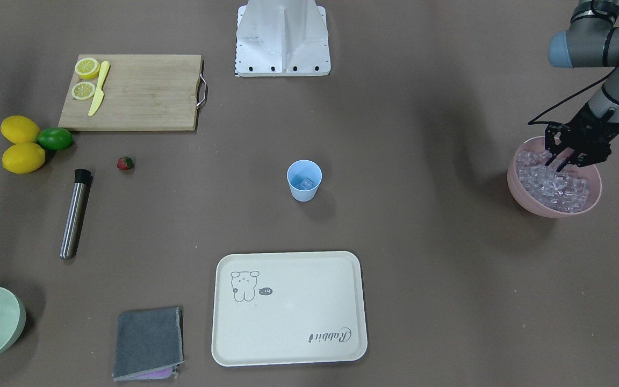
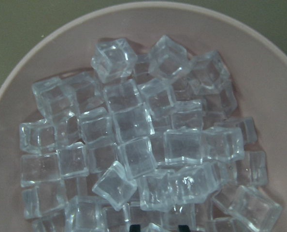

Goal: Mash ice and strawberries in cup

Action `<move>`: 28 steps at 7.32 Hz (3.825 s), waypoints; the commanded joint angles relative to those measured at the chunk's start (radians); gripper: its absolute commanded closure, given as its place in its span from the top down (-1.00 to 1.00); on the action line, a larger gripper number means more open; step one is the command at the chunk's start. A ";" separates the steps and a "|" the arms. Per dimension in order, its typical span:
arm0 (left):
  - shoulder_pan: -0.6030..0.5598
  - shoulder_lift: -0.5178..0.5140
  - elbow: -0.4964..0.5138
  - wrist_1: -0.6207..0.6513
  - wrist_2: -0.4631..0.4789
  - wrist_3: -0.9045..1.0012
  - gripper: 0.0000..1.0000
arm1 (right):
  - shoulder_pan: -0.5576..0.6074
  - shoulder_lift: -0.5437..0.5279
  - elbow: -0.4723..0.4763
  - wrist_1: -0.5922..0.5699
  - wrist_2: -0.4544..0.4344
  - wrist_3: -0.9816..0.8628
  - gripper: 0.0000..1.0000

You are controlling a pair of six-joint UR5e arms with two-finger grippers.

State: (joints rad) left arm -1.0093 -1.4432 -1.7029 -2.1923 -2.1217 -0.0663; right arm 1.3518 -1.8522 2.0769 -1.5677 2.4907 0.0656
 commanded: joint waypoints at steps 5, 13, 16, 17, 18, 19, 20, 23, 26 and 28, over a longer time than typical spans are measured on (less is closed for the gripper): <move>-0.084 -0.032 -0.185 0.195 -0.159 -0.015 -1.00 | 0.003 -0.025 0.023 0.000 0.027 -0.003 1.00; 0.417 -0.739 -0.092 0.397 0.161 -0.979 -1.00 | 0.001 0.048 0.014 -0.002 0.024 0.011 1.00; 0.442 -0.828 0.008 0.390 0.195 -1.020 -1.00 | -0.063 0.112 0.002 -0.002 0.022 0.069 1.00; 0.445 -0.838 0.021 0.387 0.222 -1.018 -1.00 | -0.110 0.160 -0.004 -0.002 0.016 0.145 1.00; 0.445 -0.853 0.043 0.385 0.224 -1.015 -1.00 | -0.150 0.194 -0.012 0.000 0.010 0.184 1.00; 0.445 -0.856 0.067 0.376 0.232 -1.015 -1.00 | -0.195 0.217 -0.021 0.000 0.004 0.203 1.00; 0.445 -0.855 0.095 0.334 0.245 -1.015 -1.00 | -0.233 0.253 -0.050 0.000 -0.001 0.238 1.00; 0.443 -0.852 0.103 0.324 0.246 -1.007 0.95 | -0.357 0.344 -0.110 0.000 -0.042 0.272 1.00; 0.402 -0.846 0.082 0.339 0.243 -0.977 0.96 | -0.532 0.428 -0.127 0.000 -0.201 0.442 1.00; 0.364 -0.807 0.081 0.345 0.203 -0.922 0.96 | -0.588 0.444 -0.184 0.071 -0.287 0.488 0.89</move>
State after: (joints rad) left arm -0.6192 -2.2753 -1.6198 -1.8517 -1.8901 -1.0299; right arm 0.8047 -1.4186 1.9305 -1.5486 2.2627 0.5140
